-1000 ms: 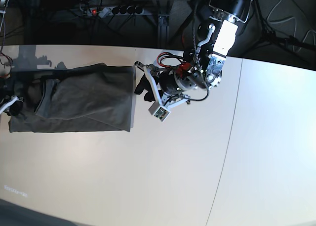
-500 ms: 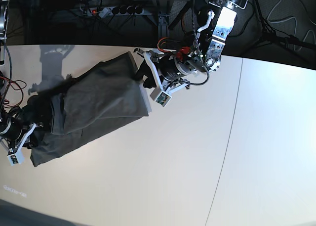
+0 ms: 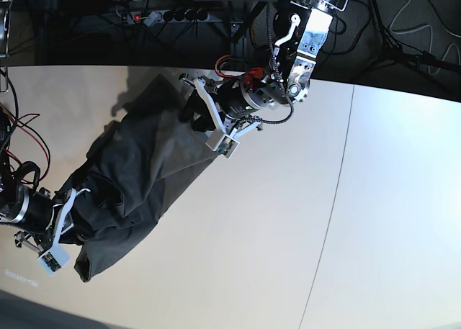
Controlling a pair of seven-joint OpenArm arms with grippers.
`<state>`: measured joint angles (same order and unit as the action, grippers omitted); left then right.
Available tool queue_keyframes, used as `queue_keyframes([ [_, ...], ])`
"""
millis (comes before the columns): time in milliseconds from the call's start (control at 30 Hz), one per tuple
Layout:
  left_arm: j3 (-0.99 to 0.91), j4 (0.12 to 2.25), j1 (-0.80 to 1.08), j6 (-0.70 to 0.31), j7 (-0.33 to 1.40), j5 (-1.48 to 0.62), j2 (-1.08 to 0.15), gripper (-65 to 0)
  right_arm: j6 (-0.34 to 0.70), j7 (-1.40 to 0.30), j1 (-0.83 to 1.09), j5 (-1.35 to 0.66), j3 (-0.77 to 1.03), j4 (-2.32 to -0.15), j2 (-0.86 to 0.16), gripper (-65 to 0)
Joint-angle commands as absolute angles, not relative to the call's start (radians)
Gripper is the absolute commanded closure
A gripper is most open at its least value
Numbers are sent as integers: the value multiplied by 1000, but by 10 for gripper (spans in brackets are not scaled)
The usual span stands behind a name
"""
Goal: Fold the T-shirt properly
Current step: 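Fold the bundle again, bringing the right gripper's end over the left gripper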
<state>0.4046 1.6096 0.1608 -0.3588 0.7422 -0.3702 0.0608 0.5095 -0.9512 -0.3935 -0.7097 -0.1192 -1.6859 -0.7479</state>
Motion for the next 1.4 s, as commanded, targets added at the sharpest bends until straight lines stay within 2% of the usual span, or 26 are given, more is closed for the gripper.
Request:
queue_keyframes([
  [0,406,1618,152,-356,716,-384,75,-255,588,-942,-417,-725,-123,-1719,-768,0],
  [200,406,1604,152,-355,713,-366,75,-255,588,-974,-363,-725,-248,-1864,-770,0],
  [433,406,1604,152,-355,696,-317,75,-255,588,-984,-173,-608,-336,-2054,-770,0],
  [700,406,1604,150,-355,696,-330,75,-255,588,-914,-37,-529,-336,-2062,-769,0],
  [1067,380,1692,150,-355,729,-345,52,-255,588,-879,-13,-518,-336,-2062,-767,0],
  [1367,253,1763,153,-355,747,-340,47,-255,588,-856,-13,-467,-336,-2061,-766,0],
])
